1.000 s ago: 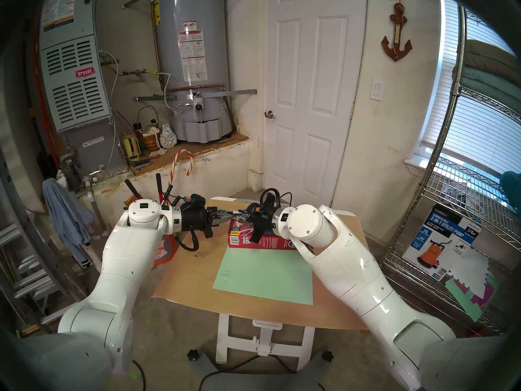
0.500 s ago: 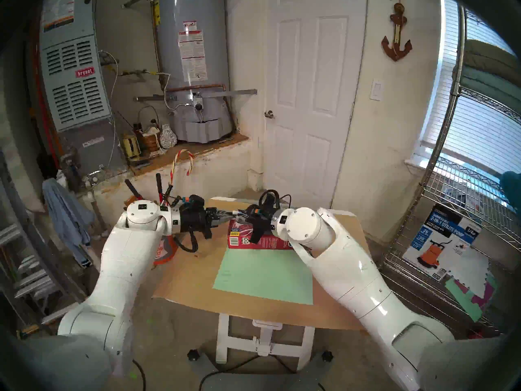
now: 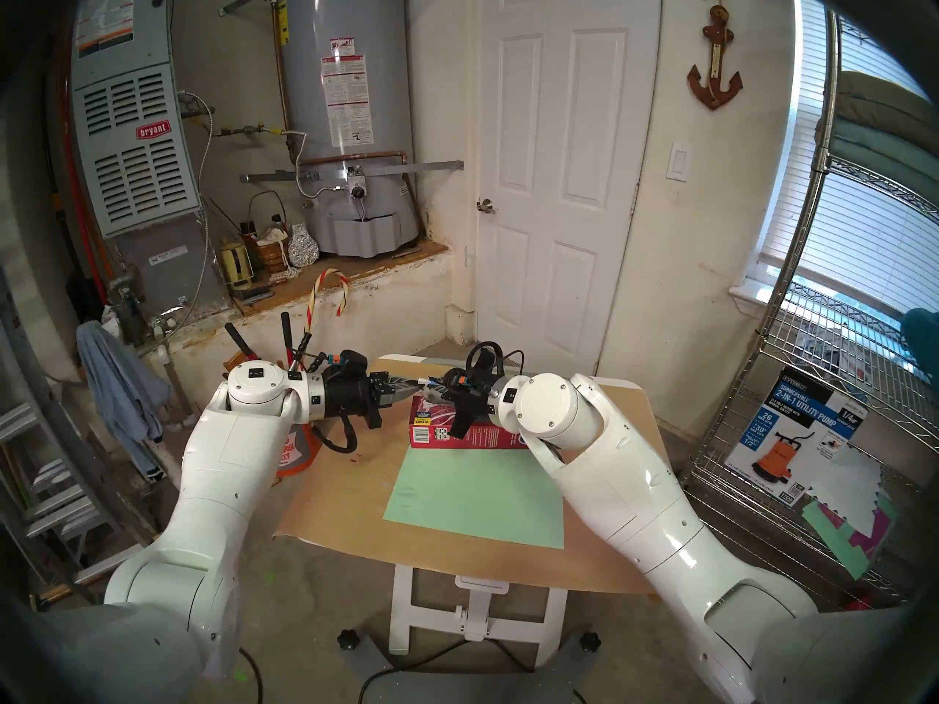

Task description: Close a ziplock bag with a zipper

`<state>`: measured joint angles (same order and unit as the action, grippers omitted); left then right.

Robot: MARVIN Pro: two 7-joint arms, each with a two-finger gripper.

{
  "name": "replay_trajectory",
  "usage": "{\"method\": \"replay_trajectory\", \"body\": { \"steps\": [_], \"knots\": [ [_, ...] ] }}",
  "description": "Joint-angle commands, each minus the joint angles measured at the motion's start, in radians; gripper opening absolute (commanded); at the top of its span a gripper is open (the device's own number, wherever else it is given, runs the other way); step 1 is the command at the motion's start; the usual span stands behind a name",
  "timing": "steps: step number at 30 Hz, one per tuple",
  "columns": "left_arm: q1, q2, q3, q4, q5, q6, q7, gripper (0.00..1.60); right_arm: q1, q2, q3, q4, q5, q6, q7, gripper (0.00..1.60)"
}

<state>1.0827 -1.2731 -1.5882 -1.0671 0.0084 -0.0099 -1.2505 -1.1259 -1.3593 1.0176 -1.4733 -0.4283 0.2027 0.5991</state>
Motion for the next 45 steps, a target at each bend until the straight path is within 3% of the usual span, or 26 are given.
{"method": "replay_trajectory", "body": {
  "steps": [1,13,32,39,40,41,42,43,44,45],
  "knots": [
    [-0.017,-0.001,-0.010,-0.008,0.002,-0.010,0.022,0.00,0.011,0.014,0.016,-0.005,0.002,-0.006,0.001,0.00],
    [-0.006,0.001,-0.020,-0.007,-0.005,-0.026,0.044,0.00,0.010,0.028,0.027,0.002,0.004,-0.016,0.002,0.00],
    [-0.003,0.004,-0.032,0.006,-0.024,-0.046,0.032,0.00,-0.026,0.104,0.078,-0.032,0.024,-0.030,0.013,0.00],
    [0.000,-0.001,-0.032,-0.009,-0.010,-0.007,0.048,0.00,-0.033,0.103,0.084,-0.043,0.028,-0.030,0.008,0.00],
    [-0.012,0.000,-0.031,0.007,-0.020,-0.006,0.026,0.37,-0.032,0.100,0.082,-0.044,0.028,-0.030,0.006,0.00],
    [-0.012,0.000,-0.031,0.007,-0.020,-0.006,0.026,0.37,-0.032,0.100,0.082,-0.044,0.028,-0.030,0.006,0.00],
    [-0.013,-0.004,-0.034,-0.001,-0.027,0.001,0.023,0.75,-0.032,0.096,0.079,-0.048,0.028,-0.031,0.004,0.00],
    [-0.017,-0.007,-0.033,0.001,-0.032,-0.001,0.016,0.91,-0.030,0.094,0.078,-0.049,0.029,-0.033,0.005,0.00],
    [-0.020,-0.007,-0.031,0.000,-0.030,-0.001,0.014,1.60,-0.030,0.092,0.077,-0.050,0.030,-0.032,0.006,0.00],
    [-0.023,-0.011,-0.031,-0.003,-0.030,0.002,0.015,1.60,-0.028,0.090,0.076,-0.051,0.031,-0.036,0.006,0.00]
  ]
}}
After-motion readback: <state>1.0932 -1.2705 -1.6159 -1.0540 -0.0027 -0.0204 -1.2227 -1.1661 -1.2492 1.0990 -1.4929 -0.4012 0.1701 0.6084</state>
